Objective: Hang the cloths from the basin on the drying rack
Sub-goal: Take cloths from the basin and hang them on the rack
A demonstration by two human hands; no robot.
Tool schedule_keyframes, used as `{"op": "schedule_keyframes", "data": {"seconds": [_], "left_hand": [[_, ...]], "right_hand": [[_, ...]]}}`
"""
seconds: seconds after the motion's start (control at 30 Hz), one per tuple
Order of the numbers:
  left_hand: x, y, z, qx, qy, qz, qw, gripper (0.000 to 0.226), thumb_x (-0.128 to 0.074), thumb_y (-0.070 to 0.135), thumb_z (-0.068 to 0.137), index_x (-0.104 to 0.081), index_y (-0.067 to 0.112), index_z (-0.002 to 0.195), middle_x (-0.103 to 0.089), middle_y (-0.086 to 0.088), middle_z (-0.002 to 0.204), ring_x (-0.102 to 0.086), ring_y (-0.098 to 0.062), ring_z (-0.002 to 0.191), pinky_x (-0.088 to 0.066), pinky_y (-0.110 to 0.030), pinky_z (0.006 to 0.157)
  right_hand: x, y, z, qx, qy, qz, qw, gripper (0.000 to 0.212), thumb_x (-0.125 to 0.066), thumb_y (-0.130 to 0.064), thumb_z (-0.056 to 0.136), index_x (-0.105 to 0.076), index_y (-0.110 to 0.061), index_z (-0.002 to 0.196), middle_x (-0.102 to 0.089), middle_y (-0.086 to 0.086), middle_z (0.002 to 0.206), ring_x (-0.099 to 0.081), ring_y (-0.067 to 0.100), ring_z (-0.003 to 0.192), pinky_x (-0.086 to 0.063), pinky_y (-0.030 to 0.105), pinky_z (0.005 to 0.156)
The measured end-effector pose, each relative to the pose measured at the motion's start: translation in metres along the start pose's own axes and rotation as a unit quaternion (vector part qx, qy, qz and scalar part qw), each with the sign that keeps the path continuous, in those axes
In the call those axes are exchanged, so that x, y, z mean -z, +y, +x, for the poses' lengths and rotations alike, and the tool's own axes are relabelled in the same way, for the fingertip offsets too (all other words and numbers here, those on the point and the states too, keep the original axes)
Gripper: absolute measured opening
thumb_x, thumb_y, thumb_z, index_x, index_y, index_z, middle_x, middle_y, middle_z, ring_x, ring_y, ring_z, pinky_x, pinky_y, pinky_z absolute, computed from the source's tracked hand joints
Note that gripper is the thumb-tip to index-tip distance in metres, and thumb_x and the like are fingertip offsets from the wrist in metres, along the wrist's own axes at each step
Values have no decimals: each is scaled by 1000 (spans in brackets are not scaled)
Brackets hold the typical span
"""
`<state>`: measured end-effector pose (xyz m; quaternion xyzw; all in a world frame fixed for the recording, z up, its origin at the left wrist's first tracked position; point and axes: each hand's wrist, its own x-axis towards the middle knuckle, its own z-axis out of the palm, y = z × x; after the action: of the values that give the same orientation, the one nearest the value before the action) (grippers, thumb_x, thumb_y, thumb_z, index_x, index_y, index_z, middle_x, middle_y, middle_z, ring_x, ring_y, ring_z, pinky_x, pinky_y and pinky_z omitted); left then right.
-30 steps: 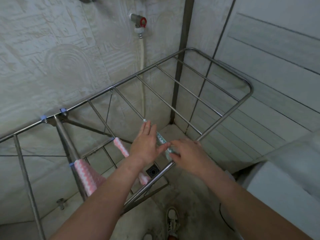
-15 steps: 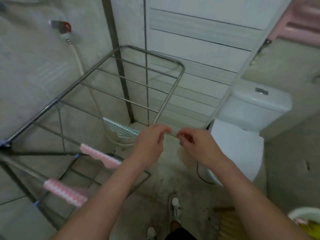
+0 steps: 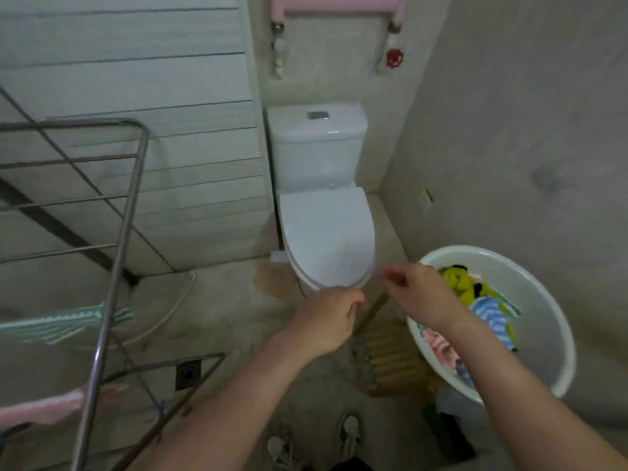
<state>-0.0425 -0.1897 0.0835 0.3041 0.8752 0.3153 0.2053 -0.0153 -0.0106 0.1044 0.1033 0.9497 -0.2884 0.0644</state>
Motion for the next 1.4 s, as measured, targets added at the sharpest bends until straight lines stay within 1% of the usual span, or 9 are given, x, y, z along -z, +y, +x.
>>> {"op": "schedule_keyframes", "data": {"seconds": [0.23, 0.47, 0.63, 0.8, 0.93, 1.13, 1.23, 1.3, 1.4], "left_hand": [[-90, 40, 60, -48, -103, 86, 990, 35, -45, 14, 92, -58, 25, 123, -54, 3, 128, -46, -19, 116, -44, -36, 97], [-161, 60, 107, -56, -140, 281, 948, 38, -51, 22, 87, -54, 24, 125, -30, -4, 148, -24, -29, 133, -33, -47, 98], [-193, 66, 129, -42, -189, 390, 900, 32, -51, 27, 89, -62, 21, 119, -40, -4, 143, -20, -28, 135, -22, -47, 103], [-202, 70, 144, -47, -171, 403, 898, 34, -43, 15, 91, -60, 10, 120, -61, -11, 122, -40, -33, 123, -27, -43, 106], [-191, 61, 154, -29, -115, 395, 911, 44, -39, 12, 92, -41, 9, 137, -47, -18, 135, -41, -36, 122, -33, -42, 102], [-180, 70, 167, -31, -119, 419, 899, 31, -45, 10, 89, -59, 10, 118, -52, -10, 124, -37, -31, 120, -29, -42, 96], [-175, 70, 175, -91, -118, 304, 941, 23, -52, 26, 91, -66, 11, 104, -57, -8, 113, -46, -26, 112, -35, -36, 92], [-170, 71, 179, -19, -60, 95, 993, 33, -57, 37, 90, -64, 11, 70, -60, -5, 75, -57, -19, 75, -42, -30, 69], [-165, 77, 182, 164, 25, -307, 937, 37, -67, 35, 85, -54, 10, 61, -50, -4, 59, -45, -14, 57, -36, -26, 57]], "right_hand": [[0, 138, -26, -172, -12, 37, 984, 38, -61, -12, 87, -59, -13, 124, -66, 12, 117, -60, 31, 110, -43, 31, 87], [-36, 220, -37, -142, -95, -16, 985, 76, -61, -14, 82, -26, -22, 149, -44, 13, 145, -55, 39, 113, -41, 37, 92], [-64, 245, -34, -139, -98, -79, 982, 75, -49, -19, 89, -11, -36, 151, -62, 19, 111, -57, 37, 91, -36, 34, 65], [-69, 244, -34, -160, -66, -74, 982, 72, -53, -28, 89, -16, -35, 150, -63, 14, 100, -57, 33, 92, -33, 32, 61], [-61, 249, -29, -182, -46, 61, 980, 68, -63, -21, 84, -33, -23, 145, -63, 18, 106, -60, 33, 92, -35, 30, 66], [-61, 249, -29, -169, -85, 185, 964, 70, -71, -22, 80, -35, -18, 140, -59, 8, 118, -59, 23, 102, -40, 25, 77], [-54, 252, -28, -180, -75, 206, 959, 68, -74, -27, 76, -41, -16, 134, -60, 0, 98, -61, 19, 91, -42, 23, 74], [-53, 255, -30, -165, -75, 160, 970, 66, -67, -38, 73, -46, -12, 130, -65, 6, 100, -63, 24, 97, -42, 24, 75], [-56, 251, -33, -176, -110, 143, 968, 54, -66, -30, 82, -43, -13, 128, -61, 4, 96, -60, 21, 90, -48, 31, 80]]}}
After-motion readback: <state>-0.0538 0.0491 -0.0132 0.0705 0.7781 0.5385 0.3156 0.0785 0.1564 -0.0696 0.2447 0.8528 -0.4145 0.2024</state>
